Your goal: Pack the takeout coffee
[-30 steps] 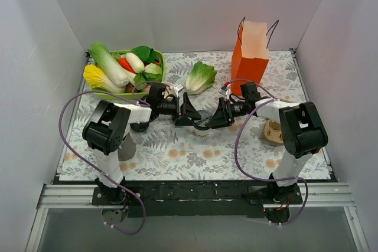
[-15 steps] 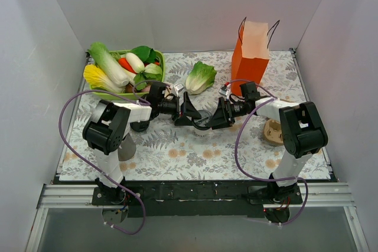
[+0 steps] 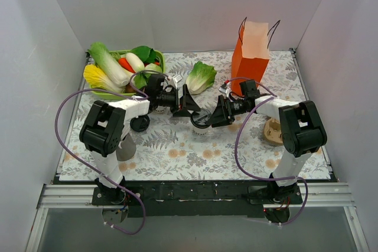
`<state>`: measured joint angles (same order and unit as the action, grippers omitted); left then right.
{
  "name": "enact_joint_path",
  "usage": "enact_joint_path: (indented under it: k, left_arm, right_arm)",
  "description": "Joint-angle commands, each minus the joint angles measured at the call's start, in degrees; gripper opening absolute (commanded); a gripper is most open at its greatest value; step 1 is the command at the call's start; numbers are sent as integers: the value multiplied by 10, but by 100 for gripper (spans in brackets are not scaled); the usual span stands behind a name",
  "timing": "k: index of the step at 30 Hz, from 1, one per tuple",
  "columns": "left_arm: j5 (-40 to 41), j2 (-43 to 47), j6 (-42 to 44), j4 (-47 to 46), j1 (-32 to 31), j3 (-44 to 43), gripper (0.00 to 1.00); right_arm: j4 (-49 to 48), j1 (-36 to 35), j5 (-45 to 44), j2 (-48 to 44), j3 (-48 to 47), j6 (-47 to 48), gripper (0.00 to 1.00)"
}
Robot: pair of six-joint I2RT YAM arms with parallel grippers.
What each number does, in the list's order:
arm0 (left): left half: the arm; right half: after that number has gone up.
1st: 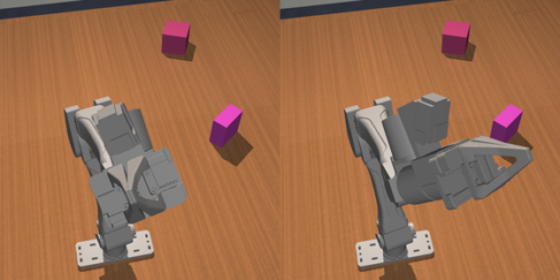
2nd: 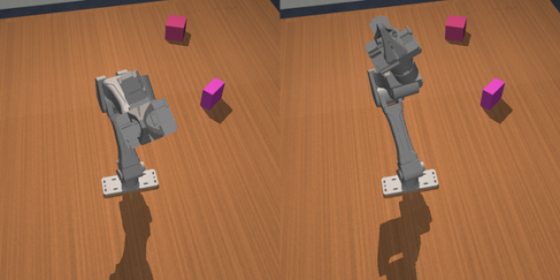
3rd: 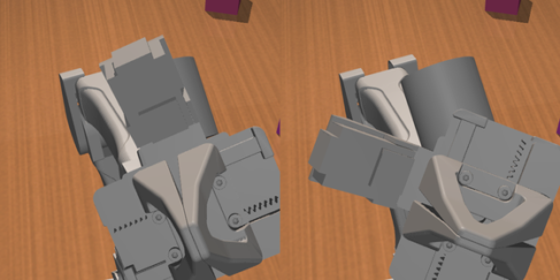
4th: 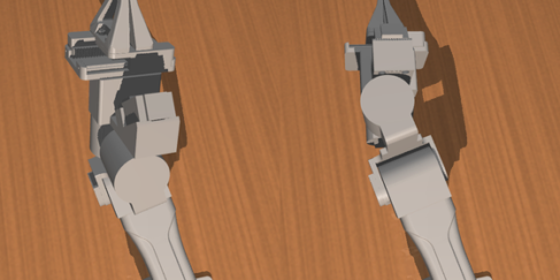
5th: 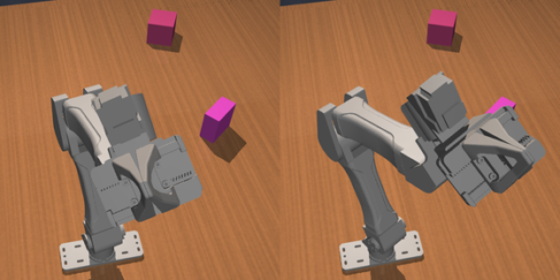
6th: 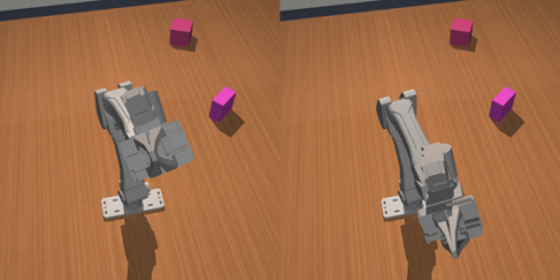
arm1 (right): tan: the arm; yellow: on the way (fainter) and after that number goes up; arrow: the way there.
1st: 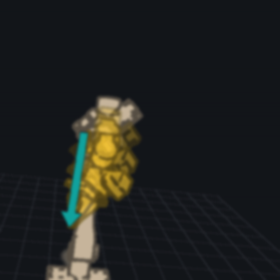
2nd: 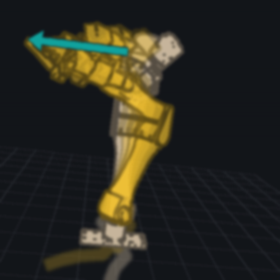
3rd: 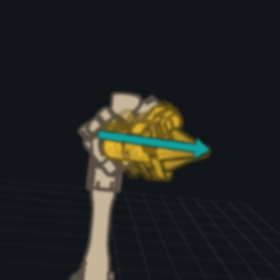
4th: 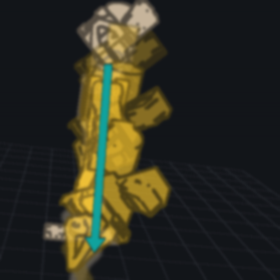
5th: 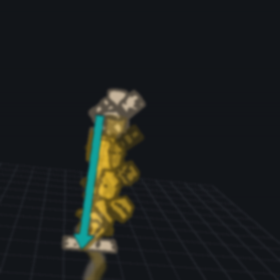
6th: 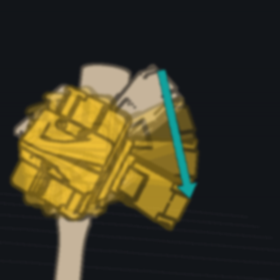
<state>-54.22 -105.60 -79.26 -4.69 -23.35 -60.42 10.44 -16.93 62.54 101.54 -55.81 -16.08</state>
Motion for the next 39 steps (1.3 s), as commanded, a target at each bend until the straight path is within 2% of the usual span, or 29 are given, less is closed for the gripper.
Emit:
enact_joint_path:
  k: [1, 5, 9, 16, 20, 24, 29, 39]
  left_arm:
    - [53, 44, 77, 43, 2, -44, 97]
    - [66, 17, 87, 58, 2, -65, 96]
    - [65, -10, 68, 28, 2, -65, 94]
    - [29, -21, 63, 5, 1, -52, 92]
    - [47, -29, 45, 6, 1, -44, 91]
    - [65, -33, 39, 9, 1, -32, 90]
    - [18, -18, 23, -37, 1, -14, 90]
    - [20, -14, 27, -17, 4, -8, 90]
  right_arm:
    - [5, 5, -61, 11, -11, 25, 82]
    - [9, 4, -62, 13, -11, 25, 82]
    - [14, 5, -62, 13, -14, 29, 82]
    - [14, 4, -61, 15, -15, 29, 82]
    - [15, 4, -61, 17, -15, 30, 82]
    - [14, 5, -62, 19, -14, 28, 82]
    - [13, 6, -61, 18, -13, 25, 82]
    - [13, 5, -61, 22, -14, 25, 82]
